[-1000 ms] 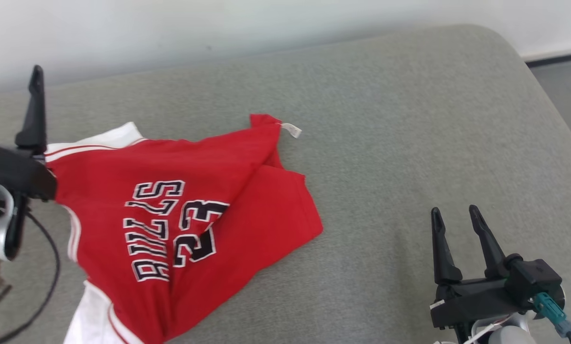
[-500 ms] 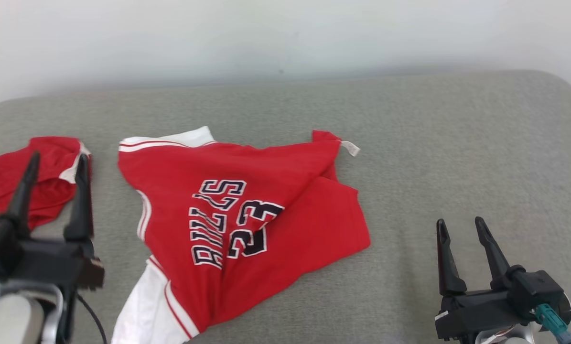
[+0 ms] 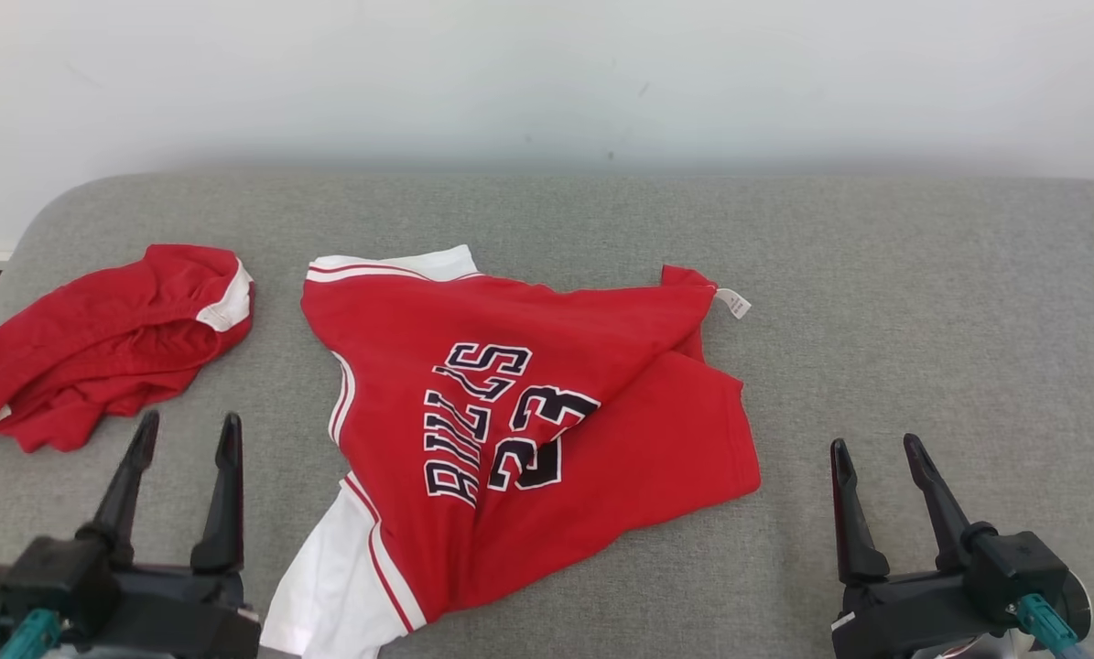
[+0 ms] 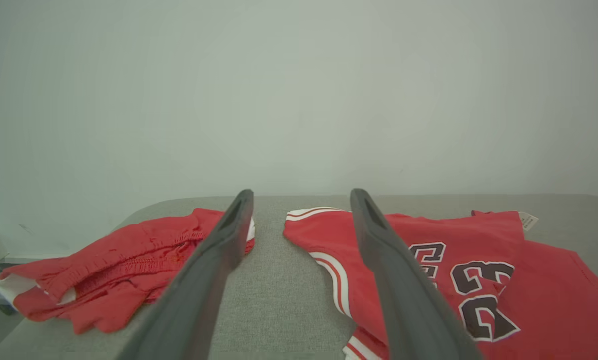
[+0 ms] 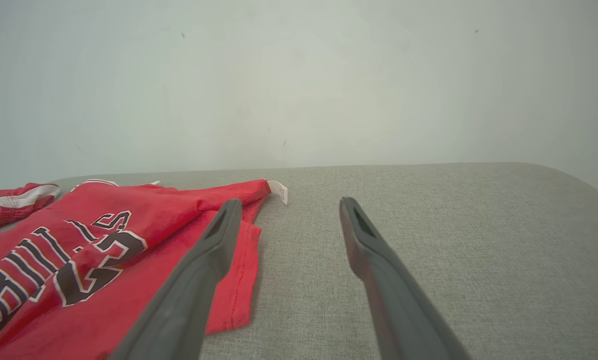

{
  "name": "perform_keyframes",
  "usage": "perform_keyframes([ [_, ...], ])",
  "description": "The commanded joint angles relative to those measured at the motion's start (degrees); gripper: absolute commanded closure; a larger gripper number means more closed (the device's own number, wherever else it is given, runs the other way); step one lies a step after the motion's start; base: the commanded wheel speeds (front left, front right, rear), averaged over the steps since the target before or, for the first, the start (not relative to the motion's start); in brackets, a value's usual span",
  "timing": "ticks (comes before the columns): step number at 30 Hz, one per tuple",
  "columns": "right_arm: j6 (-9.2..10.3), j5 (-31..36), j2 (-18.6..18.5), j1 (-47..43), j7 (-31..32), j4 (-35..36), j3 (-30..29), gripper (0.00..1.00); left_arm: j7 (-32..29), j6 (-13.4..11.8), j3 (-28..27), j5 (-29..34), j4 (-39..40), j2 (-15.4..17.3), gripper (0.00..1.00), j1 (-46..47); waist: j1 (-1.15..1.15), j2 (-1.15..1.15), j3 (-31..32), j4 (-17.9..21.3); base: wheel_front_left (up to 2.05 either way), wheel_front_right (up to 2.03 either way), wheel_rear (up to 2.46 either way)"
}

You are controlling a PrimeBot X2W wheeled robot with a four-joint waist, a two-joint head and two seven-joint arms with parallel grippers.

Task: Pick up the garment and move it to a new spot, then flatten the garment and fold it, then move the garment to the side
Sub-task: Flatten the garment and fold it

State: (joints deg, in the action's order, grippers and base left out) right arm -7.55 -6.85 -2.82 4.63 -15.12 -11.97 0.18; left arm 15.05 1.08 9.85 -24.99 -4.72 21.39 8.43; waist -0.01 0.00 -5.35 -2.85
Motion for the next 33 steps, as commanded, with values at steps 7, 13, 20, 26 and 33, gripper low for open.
perform_keyframes([
  [7, 0.13, 0.3, -0.1, -1.1, 0.0, -1.4, 0.3, 0.0, 0.2, 1.4, -3.8, 3.1, -1.3, -4.6, 0.0, -4.6, 0.01, 0.0, 0.1, -0.6, 0.0, 0.0, 0.0],
  [13, 0.13, 0.0, -0.1, -1.0, 0.0, -2.4, 0.5, 0.0, 0.2, 2.9, -6.8, 4.6, -3.0, -7.7, 0.0, -6.2, 0.01, 0.0, -0.1, -0.5, 0.0, 0.0, 0.0],
  [20, 0.13, -0.3, -0.1, -0.2, 0.0, -4.3, 0.7, 0.0, 0.2, 4.6, -8.2, 6.9, -4.7, -9.5, 0.0, -5.2, 0.01, 0.0, -0.4, -0.4, 0.0, 0.0, 0.0],
  [26, 0.13, 1.2, -0.1, 4.1, 2.1, -8.4, 2.1, 0.0, 0.2, 5.4, -8.2, 8.1, -5.3, -11.0, 0.0, -3.7, 0.01, 0.0, -0.9, -1.1, 0.0, 0.0, 0.0],
  [33, 0.13, 1.9, -1.3, 9.6, 5.5, -14.9, 3.8, 0.0, 0.2, 6.0, -6.9, 9.2, -5.9, -12.3, 0.0, -2.2, 0.01, 0.0, -1.7, -3.2, 0.0, 0.0, 0.0],
])
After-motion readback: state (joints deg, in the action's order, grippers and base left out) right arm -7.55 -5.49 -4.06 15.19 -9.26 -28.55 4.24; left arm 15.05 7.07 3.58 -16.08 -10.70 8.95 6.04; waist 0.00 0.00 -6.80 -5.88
